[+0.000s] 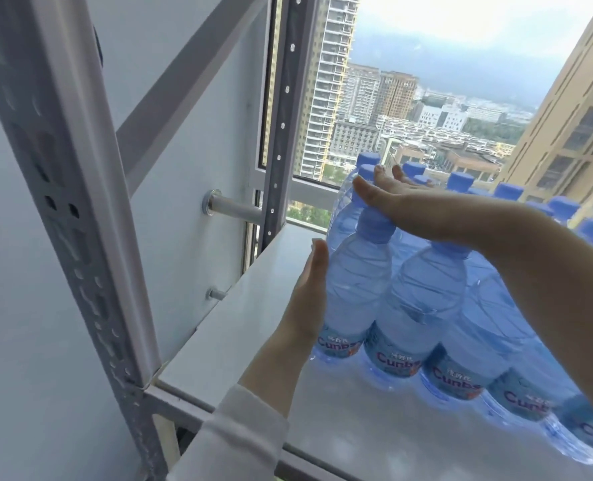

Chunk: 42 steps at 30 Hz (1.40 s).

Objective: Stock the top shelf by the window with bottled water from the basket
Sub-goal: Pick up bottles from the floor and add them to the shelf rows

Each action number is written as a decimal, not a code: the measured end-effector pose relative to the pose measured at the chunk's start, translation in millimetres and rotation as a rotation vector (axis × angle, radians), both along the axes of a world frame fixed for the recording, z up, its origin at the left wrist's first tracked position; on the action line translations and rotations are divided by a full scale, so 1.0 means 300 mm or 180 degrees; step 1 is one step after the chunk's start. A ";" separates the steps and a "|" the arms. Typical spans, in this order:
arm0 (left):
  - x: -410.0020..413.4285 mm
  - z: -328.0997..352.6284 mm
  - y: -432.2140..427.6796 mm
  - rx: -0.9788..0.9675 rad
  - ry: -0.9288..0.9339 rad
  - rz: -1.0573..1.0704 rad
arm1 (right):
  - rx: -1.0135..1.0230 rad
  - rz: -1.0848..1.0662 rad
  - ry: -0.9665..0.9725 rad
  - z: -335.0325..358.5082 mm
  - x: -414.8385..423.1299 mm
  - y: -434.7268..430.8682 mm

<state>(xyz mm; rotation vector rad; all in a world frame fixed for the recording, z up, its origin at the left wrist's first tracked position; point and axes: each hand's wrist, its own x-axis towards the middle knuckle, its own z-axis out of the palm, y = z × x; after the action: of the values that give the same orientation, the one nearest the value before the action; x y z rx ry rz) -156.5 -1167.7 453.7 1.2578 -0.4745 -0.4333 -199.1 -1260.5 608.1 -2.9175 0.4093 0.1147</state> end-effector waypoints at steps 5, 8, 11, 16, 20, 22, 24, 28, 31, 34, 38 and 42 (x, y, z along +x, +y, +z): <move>0.002 0.000 -0.012 -0.0064 0.0123 0.0023 | 0.0137 -0.0103 0.0050 0.003 -0.002 -0.003; 0.011 -0.009 -0.006 0.0048 0.0141 -0.0087 | 0.0086 -0.0052 0.0080 0.005 -0.005 -0.002; 0.030 0.011 0.012 0.0069 0.0130 -0.0089 | 0.0067 0.0118 0.0071 0.005 -0.003 -0.008; 0.181 0.078 -0.024 0.0247 0.0017 0.0139 | 0.0096 0.0057 -0.0263 0.043 0.078 -0.090; 0.336 0.116 -0.109 0.0208 0.0073 0.0104 | -0.0307 -0.0086 -0.0285 0.039 0.202 -0.182; 0.373 0.117 -0.156 0.0296 0.0107 0.0047 | -0.0286 -0.0157 -0.0249 0.031 0.255 -0.201; 0.393 0.107 -0.190 0.0199 0.0336 -0.0183 | -0.0228 -0.0184 -0.0181 0.021 0.289 -0.213; 0.386 0.077 -0.248 -0.0108 0.0720 -0.0581 | -0.0118 -0.0125 -0.0025 -0.001 0.322 -0.244; 0.417 0.036 -0.262 -0.0005 0.0951 -0.0492 | -0.0001 -0.0187 -0.0092 -0.011 0.332 -0.254; 0.436 0.009 -0.260 0.0437 0.0818 -0.0402 | -0.0039 -0.0173 -0.0092 -0.020 0.342 -0.262; 0.429 0.009 -0.261 0.0139 0.0886 -0.0450 | -0.0050 -0.0118 -0.0109 -0.021 0.346 -0.263; 0.533 -0.094 -0.319 0.0265 0.0628 -0.0478 | 0.0090 -0.0162 -0.0152 -0.018 0.342 -0.257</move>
<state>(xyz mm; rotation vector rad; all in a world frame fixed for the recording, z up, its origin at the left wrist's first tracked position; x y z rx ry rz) 3.4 -1263.4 425.4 1.2489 -0.3874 -0.7033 -96.5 -1337.7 602.8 -2.8735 0.4699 0.0428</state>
